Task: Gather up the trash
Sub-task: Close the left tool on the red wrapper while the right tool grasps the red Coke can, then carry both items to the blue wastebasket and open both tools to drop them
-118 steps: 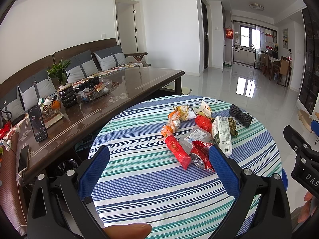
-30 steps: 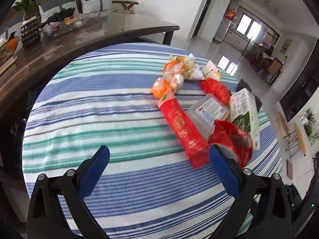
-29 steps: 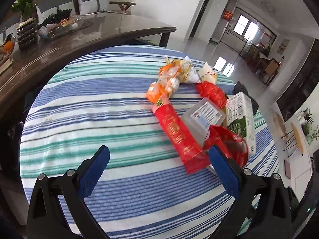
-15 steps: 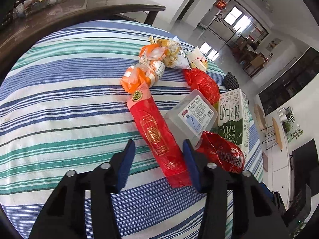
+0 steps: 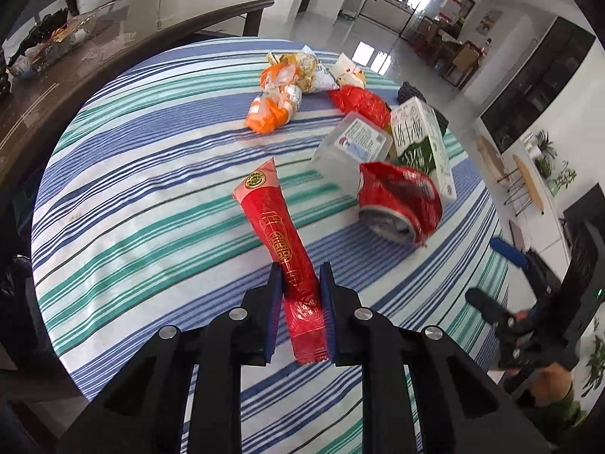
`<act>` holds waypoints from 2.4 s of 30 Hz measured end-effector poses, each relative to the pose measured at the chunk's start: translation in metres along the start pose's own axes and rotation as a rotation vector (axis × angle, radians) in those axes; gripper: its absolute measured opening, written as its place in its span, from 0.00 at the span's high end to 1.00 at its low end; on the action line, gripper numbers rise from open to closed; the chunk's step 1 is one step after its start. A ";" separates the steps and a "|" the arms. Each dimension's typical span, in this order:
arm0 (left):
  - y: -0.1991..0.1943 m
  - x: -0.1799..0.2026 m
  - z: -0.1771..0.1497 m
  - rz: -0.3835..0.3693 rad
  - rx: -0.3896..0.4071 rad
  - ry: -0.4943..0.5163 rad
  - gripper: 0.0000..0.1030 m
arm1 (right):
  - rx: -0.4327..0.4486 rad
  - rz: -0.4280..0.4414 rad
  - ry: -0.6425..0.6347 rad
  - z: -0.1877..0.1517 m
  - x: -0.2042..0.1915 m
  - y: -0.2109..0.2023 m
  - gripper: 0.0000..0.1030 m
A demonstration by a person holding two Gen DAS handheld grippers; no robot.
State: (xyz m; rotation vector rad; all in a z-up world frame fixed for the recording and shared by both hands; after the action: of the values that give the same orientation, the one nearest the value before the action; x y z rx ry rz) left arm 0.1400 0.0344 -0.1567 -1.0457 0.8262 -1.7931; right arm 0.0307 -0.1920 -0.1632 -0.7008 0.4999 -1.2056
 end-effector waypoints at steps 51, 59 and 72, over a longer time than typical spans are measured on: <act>0.054 0.305 -0.016 -0.321 -0.042 0.405 0.88 | -0.155 -0.189 0.419 -0.073 0.299 -0.094 0.48; 0.155 0.423 -0.028 -0.324 -0.181 0.463 0.88 | -0.217 -0.160 0.627 -0.131 0.383 -0.061 0.48; 0.240 0.466 -0.027 -0.246 -0.181 0.442 0.39 | -0.144 -0.092 0.817 -0.173 0.434 -0.041 0.29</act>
State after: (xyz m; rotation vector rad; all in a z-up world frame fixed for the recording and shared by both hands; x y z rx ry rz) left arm 0.0784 -0.4819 -0.2247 -0.9046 1.1853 -2.2368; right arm 0.0122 -0.6526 -0.2473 -0.3233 1.2500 -1.5362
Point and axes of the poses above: each gripper's, at about its wrist camera, not at the fingertips, and y roughly the way its jaws point, x to its right, z to its top, the point moved 4 cm from there along y, roughly the way its jaws point, and after that the axes turned 7 degrees about -y, right-handed, at the moved point
